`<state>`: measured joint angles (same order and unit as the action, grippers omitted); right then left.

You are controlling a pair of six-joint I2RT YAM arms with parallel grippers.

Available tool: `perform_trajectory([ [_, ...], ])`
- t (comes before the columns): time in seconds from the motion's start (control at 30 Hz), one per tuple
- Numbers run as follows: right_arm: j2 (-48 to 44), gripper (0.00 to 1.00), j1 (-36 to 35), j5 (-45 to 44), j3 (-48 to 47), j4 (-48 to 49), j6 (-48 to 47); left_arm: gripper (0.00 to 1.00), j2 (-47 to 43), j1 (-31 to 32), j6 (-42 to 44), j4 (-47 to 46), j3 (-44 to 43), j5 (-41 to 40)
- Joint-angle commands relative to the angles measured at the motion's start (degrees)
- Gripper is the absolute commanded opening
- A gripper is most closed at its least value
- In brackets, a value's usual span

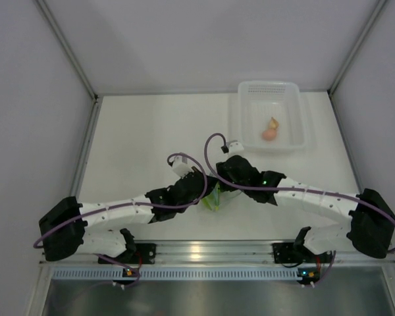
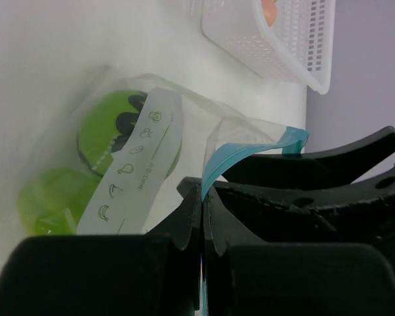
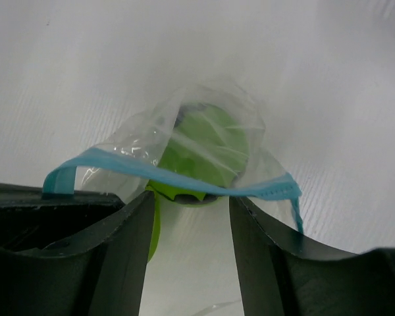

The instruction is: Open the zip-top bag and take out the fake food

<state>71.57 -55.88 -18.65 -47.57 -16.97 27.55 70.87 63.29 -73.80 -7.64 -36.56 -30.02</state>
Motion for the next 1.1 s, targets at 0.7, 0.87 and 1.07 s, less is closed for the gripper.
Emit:
perform_trajectory([
  [0.7,12.28,0.66,-0.28,2.31,0.11,28.92,3.21,0.0,0.15,-5.63,-2.67,-12.22,7.55,10.16],
  [0.87,9.56,0.66,-0.28,-1.98,2.04,28.93,4.0,0.0,-1.35,-5.54,1.54,-12.14,5.1,13.4],
  [1.07,6.75,0.66,-0.2,-9.72,-1.55,11.37,4.27,0.0,0.23,-5.46,3.4,-12.31,-0.35,20.34],
])
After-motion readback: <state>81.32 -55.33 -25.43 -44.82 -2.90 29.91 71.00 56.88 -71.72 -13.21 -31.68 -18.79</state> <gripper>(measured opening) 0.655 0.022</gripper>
